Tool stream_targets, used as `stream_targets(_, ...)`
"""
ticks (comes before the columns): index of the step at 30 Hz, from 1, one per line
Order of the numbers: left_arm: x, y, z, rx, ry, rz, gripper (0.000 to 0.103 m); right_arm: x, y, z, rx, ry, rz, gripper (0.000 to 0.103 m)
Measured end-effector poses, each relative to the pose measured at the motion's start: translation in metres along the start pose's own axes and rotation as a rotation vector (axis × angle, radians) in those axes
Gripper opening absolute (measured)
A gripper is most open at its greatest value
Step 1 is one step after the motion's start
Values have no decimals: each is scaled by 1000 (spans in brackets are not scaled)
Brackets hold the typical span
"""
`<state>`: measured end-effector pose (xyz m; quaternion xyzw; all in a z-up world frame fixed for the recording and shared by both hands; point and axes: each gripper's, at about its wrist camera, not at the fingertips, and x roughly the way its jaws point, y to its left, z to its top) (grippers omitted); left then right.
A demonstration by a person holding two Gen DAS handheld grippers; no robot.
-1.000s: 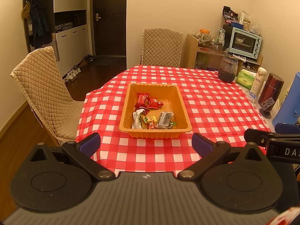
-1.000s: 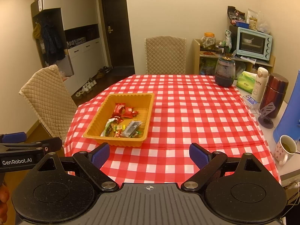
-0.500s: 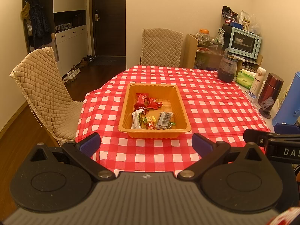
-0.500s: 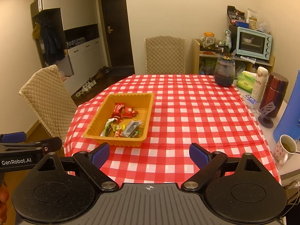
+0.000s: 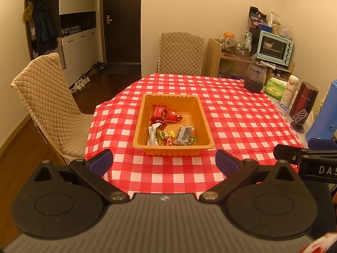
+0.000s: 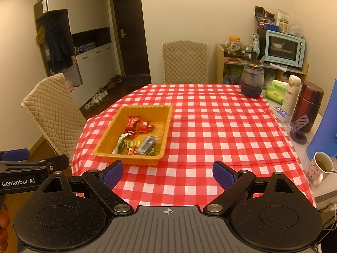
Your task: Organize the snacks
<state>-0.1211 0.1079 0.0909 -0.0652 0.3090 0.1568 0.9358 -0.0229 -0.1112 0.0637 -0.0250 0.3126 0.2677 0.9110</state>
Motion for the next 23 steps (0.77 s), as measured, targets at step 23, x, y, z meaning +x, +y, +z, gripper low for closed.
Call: stream_targets(23, 2, -1, 0, 1, -18, -4, 103, 3, -4, -2, 8, 2, -3, 91)
